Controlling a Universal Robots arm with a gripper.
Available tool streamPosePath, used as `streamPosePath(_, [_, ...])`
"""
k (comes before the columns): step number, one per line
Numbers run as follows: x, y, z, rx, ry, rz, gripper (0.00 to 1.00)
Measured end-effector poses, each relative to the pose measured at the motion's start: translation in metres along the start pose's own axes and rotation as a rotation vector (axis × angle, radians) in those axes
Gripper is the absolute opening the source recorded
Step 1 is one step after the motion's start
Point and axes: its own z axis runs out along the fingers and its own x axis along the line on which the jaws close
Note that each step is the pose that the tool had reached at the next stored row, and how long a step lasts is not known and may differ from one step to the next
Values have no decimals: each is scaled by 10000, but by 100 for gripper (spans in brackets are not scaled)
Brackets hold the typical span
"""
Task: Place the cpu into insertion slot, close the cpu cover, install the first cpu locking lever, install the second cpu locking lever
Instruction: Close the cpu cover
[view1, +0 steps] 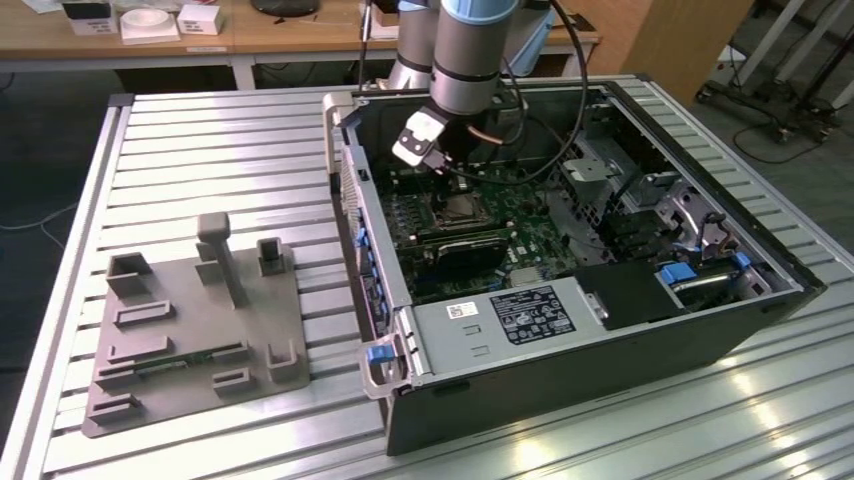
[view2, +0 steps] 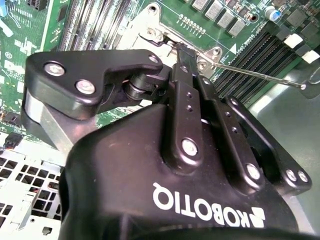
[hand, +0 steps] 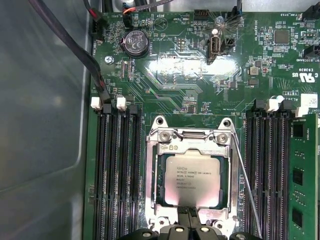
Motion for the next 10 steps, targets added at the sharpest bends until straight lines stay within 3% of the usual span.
streamPosePath(7, [-1,5,-45,-2,-2,0,10])
streamPosePath(10, [-2,50,-45,-2,-4,1,10])
